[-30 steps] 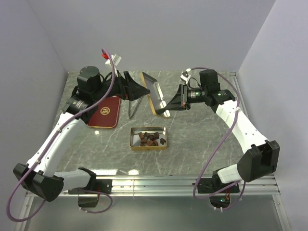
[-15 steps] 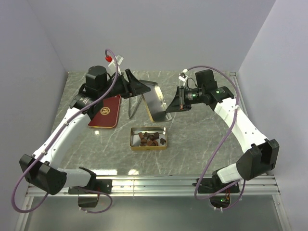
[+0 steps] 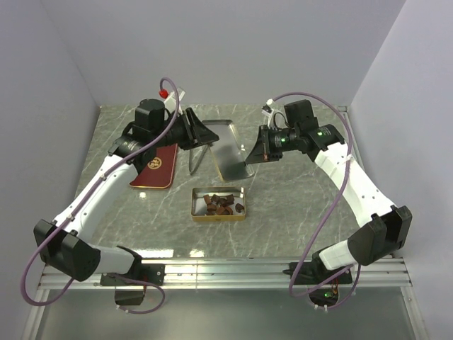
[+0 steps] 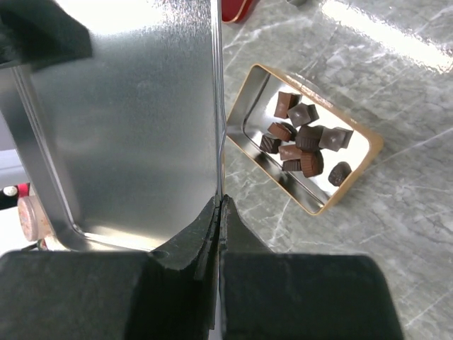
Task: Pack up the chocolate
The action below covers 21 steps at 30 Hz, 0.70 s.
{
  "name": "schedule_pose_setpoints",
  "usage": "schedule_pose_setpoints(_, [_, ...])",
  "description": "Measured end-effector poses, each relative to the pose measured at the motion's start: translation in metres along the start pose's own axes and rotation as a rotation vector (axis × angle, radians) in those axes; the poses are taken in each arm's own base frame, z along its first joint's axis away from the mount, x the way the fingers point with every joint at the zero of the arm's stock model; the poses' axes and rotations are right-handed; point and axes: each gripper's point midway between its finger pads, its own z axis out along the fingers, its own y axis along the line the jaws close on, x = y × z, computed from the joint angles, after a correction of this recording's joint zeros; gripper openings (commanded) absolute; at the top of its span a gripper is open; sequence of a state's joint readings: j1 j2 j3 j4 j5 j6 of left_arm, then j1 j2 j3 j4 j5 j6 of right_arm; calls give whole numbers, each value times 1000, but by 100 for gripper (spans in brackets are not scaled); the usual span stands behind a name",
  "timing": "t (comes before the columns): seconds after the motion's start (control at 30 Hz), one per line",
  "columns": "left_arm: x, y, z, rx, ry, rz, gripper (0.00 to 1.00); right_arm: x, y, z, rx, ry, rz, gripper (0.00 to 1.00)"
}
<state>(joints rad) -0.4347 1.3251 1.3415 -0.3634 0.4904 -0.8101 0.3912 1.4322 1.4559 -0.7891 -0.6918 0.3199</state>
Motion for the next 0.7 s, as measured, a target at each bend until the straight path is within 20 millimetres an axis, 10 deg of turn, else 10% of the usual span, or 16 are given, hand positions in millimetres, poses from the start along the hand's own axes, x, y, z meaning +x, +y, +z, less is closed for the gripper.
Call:
schedule_pose_setpoints(0.33, [4,8,6,-47,1,-47,17,4,-4,5,29,16,-20,10])
schedule_pose_setpoints(0.7, [8,28,9,-127,-12,-112,5,-1,-6,5,54,-1,-27,44])
